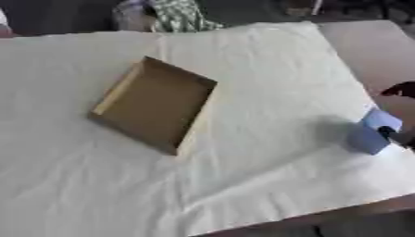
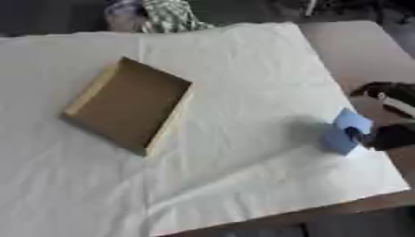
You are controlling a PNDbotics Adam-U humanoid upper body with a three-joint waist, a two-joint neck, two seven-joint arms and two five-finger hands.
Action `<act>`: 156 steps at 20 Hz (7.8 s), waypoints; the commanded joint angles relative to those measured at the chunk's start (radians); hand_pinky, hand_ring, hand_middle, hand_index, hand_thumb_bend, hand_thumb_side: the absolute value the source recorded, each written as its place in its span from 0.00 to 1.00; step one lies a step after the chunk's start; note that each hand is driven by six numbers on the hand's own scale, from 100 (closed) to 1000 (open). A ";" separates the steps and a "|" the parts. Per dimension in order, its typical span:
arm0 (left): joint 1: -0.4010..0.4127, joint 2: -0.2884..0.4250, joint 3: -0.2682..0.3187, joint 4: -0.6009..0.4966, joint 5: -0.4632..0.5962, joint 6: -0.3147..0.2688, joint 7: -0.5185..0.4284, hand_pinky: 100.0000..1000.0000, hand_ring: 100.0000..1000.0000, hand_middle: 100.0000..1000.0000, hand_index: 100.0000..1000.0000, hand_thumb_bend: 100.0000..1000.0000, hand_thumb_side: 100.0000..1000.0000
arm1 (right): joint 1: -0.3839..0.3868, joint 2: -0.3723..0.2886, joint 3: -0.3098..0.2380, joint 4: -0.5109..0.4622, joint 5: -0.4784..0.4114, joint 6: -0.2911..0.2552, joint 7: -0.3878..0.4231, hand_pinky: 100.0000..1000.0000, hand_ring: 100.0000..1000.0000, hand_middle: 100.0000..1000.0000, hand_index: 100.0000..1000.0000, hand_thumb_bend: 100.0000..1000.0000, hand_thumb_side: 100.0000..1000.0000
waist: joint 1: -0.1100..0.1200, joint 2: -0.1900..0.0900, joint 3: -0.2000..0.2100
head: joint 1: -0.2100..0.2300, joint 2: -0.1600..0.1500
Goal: Pick up objects on the table and place them in the box.
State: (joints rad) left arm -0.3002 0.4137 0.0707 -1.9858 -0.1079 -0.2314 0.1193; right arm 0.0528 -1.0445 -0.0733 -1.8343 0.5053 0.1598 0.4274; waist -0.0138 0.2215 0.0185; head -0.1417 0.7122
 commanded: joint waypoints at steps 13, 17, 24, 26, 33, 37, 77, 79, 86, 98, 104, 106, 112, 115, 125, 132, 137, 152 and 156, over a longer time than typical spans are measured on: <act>-0.010 0.027 0.004 -0.014 0.005 0.003 -0.005 0.56 0.64 0.49 0.67 0.32 0.60 | -0.009 -0.032 -0.015 0.022 -0.043 -0.027 -0.001 0.92 0.93 0.93 0.96 0.12 0.44 | -0.001 -0.009 -0.002 | -0.005 0.010; -0.010 0.027 0.004 -0.014 0.006 0.003 -0.005 0.56 0.64 0.49 0.67 0.32 0.60 | -0.017 -0.035 -0.008 0.040 -0.048 -0.024 0.009 0.92 0.93 0.93 0.96 0.11 0.47 | 0.000 -0.007 0.001 | -0.009 0.008; -0.012 0.024 0.001 -0.014 0.008 0.003 -0.008 0.56 0.64 0.49 0.66 0.31 0.60 | -0.031 -0.042 0.008 0.068 -0.045 -0.031 0.031 0.92 0.94 0.94 0.97 0.10 0.52 | 0.001 -0.005 0.003 | -0.012 0.005; -0.013 0.024 0.001 -0.014 0.008 0.004 -0.009 0.56 0.64 0.49 0.66 0.31 0.60 | -0.035 -0.042 0.012 0.077 -0.046 -0.032 0.034 0.92 0.94 0.94 0.96 0.10 0.53 | 0.002 -0.004 0.005 | -0.013 0.004; -0.016 0.022 0.000 -0.014 0.010 0.003 -0.011 0.55 0.64 0.49 0.66 0.31 0.60 | -0.040 -0.042 0.025 0.100 -0.051 -0.039 0.045 0.92 0.95 0.94 0.97 0.09 0.56 | 0.002 -0.002 0.008 | -0.015 0.001; -0.017 0.020 -0.001 -0.014 0.011 0.003 -0.012 0.55 0.64 0.49 0.66 0.31 0.60 | -0.048 -0.042 0.034 0.114 -0.047 -0.039 0.050 0.92 0.95 0.94 0.97 0.08 0.59 | 0.003 -0.001 0.012 | -0.018 -0.002; -0.019 0.009 -0.005 -0.014 0.016 0.007 -0.027 0.55 0.64 0.49 0.66 0.30 0.61 | -0.068 -0.018 0.077 0.194 -0.052 -0.046 0.022 0.77 0.64 0.65 0.97 0.10 0.58 | 0.006 0.013 0.016 | -0.037 -0.019; -0.018 0.008 -0.005 -0.014 0.017 0.007 -0.027 0.55 0.64 0.49 0.66 0.29 0.61 | -0.066 -0.017 0.084 0.196 -0.067 -0.049 0.023 0.75 0.60 0.62 0.96 0.10 0.55 | 0.006 0.013 0.017 | -0.038 -0.019; -0.017 0.007 -0.005 -0.014 0.017 0.009 -0.030 0.55 0.64 0.49 0.66 0.29 0.61 | -0.065 -0.015 0.091 0.165 -0.096 -0.030 -0.025 0.58 0.36 0.43 0.87 0.13 0.37 | 0.006 0.013 0.015 | -0.038 -0.019; -0.017 0.007 -0.005 -0.014 0.017 0.010 -0.035 0.55 0.64 0.49 0.66 0.29 0.61 | -0.070 -0.025 0.053 0.028 -0.040 0.005 -0.119 0.53 0.28 0.39 0.69 0.16 0.21 | 0.002 0.009 0.014 | -0.025 -0.017; -0.019 0.008 -0.006 -0.014 0.017 0.011 -0.038 0.55 0.65 0.49 0.66 0.29 0.61 | -0.105 -0.044 0.033 -0.091 0.013 0.025 -0.117 0.54 0.27 0.39 0.68 0.17 0.16 | -0.002 0.005 0.019 | -0.012 -0.014; -0.020 0.008 -0.007 -0.014 0.018 0.011 -0.041 0.55 0.65 0.49 0.66 0.29 0.61 | -0.125 -0.053 0.035 -0.131 0.019 0.033 -0.108 0.55 0.27 0.39 0.68 0.16 0.16 | -0.004 0.003 0.024 | -0.009 -0.015; -0.026 0.005 -0.011 -0.014 0.022 0.011 -0.047 0.55 0.65 0.49 0.66 0.29 0.61 | -0.238 -0.082 0.077 -0.165 -0.009 0.005 -0.067 0.55 0.28 0.39 0.68 0.15 0.16 | -0.012 -0.003 0.043 | -0.008 -0.017; -0.030 0.004 -0.014 -0.014 0.026 0.011 -0.051 0.55 0.65 0.49 0.66 0.30 0.61 | -0.323 -0.083 0.112 -0.166 -0.030 -0.009 -0.034 0.56 0.28 0.40 0.68 0.14 0.16 | -0.016 -0.006 0.055 | -0.011 -0.018; -0.039 0.000 -0.022 -0.014 0.036 0.010 -0.062 0.55 0.65 0.50 0.66 0.30 0.61 | -0.624 0.019 0.243 -0.113 -0.051 -0.034 0.094 0.55 0.26 0.39 0.67 0.10 0.17 | -0.025 -0.015 0.086 | -0.017 -0.015; -0.045 -0.005 -0.025 -0.014 0.043 0.008 -0.067 0.55 0.65 0.50 0.66 0.30 0.60 | -0.805 0.151 0.331 -0.019 -0.013 -0.074 0.159 0.55 0.26 0.39 0.65 0.09 0.17 | -0.029 -0.020 0.103 | -0.029 -0.007; -0.046 -0.009 -0.027 -0.014 0.045 0.008 -0.069 0.55 0.65 0.50 0.66 0.30 0.61 | -0.884 0.238 0.375 0.061 0.017 -0.098 0.174 0.54 0.25 0.38 0.64 0.05 0.21 | -0.029 -0.018 0.114 | -0.029 -0.005; -0.056 -0.027 -0.033 -0.014 0.057 0.009 -0.078 0.55 0.65 0.50 0.65 0.30 0.61 | -1.012 0.462 0.449 0.261 0.107 -0.158 0.167 0.53 0.24 0.37 0.62 0.02 0.23 | -0.030 -0.013 0.145 | -0.055 0.010; -0.057 -0.032 -0.034 -0.014 0.059 0.010 -0.080 0.55 0.65 0.50 0.65 0.29 0.61 | -1.019 0.506 0.455 0.339 0.146 -0.181 0.131 0.52 0.24 0.37 0.61 0.01 0.25 | -0.030 -0.010 0.152 | -0.060 0.012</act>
State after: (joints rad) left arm -0.3425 0.3748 0.0355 -1.9858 -0.0528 -0.2212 0.0426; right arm -0.9425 -0.5381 0.3887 -1.5108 0.6347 -0.0161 0.5717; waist -0.0484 0.2256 0.1695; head -0.1976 0.7192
